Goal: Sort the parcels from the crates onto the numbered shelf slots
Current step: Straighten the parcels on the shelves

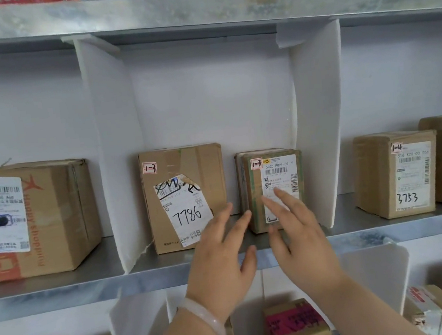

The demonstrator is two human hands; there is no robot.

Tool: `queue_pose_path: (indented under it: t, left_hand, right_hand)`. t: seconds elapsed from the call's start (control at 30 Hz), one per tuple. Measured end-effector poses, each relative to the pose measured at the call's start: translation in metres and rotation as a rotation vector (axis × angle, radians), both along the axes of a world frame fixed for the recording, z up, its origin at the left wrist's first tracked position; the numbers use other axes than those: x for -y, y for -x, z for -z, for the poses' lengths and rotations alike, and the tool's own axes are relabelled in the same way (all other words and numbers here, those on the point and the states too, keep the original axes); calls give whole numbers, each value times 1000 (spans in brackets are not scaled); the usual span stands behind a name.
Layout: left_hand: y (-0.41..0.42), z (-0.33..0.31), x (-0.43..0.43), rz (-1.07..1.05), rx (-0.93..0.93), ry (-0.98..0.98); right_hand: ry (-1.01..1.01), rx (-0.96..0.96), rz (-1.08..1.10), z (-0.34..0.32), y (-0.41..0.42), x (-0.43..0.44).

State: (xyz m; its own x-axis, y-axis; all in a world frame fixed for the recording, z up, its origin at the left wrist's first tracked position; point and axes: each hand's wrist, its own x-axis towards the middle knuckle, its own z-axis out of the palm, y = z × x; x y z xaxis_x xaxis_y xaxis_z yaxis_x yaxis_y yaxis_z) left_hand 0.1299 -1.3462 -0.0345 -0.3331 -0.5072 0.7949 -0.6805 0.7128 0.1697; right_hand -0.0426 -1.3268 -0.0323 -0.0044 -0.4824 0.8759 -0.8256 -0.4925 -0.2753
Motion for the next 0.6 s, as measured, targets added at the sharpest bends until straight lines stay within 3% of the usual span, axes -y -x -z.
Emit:
queue_pose_path:
  t: [0.1,0.23,0.43,0.6]
  left_hand:
    - [-31,3,-2,-138,-61,83]
    - [-62,10,3,-273,-69,29]
    - [-77,14,12,-318,49,-81]
    - [-72,15,10,-264,33,-1]
  right_hand:
    - [8,-139,-98,0,-29,2]
    - [-182,-203,-92,5,-61,14]
    - [-288,-219,-15,9,-71,27]
    - [-251,-187,8,7,-68,10]
